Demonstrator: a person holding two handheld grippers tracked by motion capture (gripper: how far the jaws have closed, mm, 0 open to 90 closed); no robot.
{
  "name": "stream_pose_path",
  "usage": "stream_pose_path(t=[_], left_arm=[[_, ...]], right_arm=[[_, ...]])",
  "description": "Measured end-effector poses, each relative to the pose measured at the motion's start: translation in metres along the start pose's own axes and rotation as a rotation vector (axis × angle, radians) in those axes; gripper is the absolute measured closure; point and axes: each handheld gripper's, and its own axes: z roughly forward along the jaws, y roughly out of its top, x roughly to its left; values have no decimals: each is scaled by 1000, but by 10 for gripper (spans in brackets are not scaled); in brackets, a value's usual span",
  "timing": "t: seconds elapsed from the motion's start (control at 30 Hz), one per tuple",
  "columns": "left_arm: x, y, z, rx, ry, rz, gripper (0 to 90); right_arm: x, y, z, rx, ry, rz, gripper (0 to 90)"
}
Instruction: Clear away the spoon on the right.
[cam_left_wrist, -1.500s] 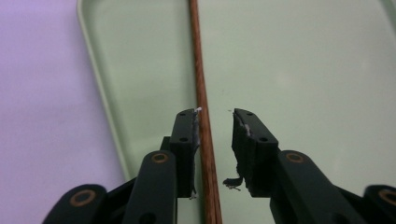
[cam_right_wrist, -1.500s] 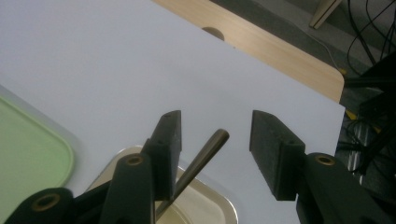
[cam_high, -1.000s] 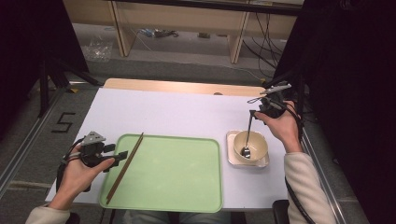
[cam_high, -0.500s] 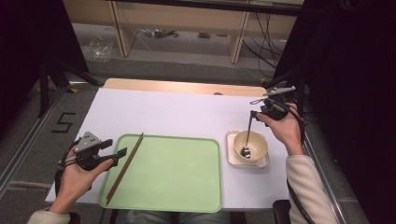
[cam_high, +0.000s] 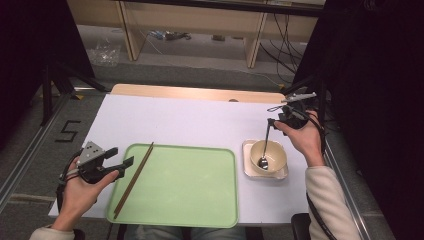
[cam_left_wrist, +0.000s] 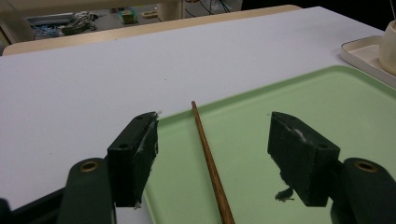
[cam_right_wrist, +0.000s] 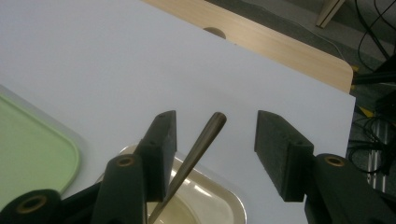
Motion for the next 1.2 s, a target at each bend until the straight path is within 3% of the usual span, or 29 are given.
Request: stream_pose_path(t=[0.27,0.5,0.7,0.83,0.9,1.2], left_arm=[[0,0,4,-1,-3,2,329],[-1,0,4,-1,-4,7,331],[-1,0,4,-3,-6,16,338],[-1,-1,5,2,-7,11,340],[0,0,4,3,-6,18,341],[0,0,4,-2,-7,21,345]], right_arm=[[-2,-5,1,-5,6,38,499],[0,-6,9,12,19,25,534],[0,-7,24,38,12,78,558],[-2,-9,32,64,35,68,612],[-2,-10,37,40,36,79,636],[2,-12,42,75,64,134,750]])
